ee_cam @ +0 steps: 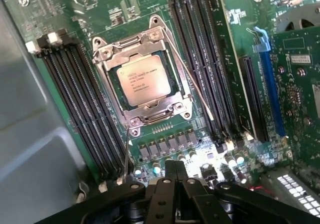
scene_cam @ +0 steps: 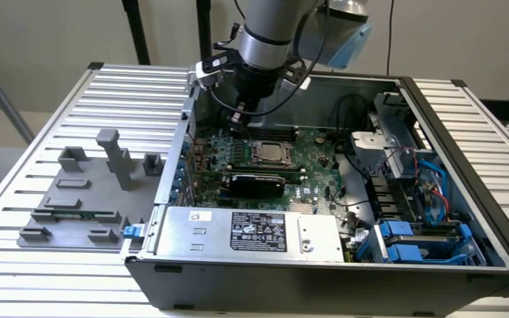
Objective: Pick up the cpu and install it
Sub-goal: 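Install the first cpu locking lever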
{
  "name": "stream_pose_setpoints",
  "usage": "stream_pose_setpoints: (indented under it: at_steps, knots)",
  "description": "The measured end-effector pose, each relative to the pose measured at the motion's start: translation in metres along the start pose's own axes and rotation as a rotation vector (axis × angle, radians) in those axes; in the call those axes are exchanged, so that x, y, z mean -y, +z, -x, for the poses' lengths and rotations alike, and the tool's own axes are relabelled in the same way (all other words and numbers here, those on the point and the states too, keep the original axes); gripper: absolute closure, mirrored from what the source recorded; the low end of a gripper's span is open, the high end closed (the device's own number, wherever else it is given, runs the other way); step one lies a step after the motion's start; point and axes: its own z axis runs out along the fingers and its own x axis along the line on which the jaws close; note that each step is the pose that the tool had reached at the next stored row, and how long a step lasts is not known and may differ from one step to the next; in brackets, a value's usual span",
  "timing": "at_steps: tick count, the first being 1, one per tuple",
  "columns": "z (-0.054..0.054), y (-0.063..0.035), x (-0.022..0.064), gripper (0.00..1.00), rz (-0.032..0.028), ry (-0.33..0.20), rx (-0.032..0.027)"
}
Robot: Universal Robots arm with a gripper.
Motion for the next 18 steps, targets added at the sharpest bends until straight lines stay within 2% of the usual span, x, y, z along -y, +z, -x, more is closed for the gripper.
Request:
stream_pose_setpoints:
  at_steps: [8,11,18]
  knots:
    - [0.000,0.0003,0.0000,0.89,-0.0047,0.134,-0.0252]
    - [0.000,-0.0002,0.0000,0.89,-0.0060,0.173,-0.0326]
    - [0.003,-0.0149,0.0020,0.89,-0.0099,0.232,-0.0462]
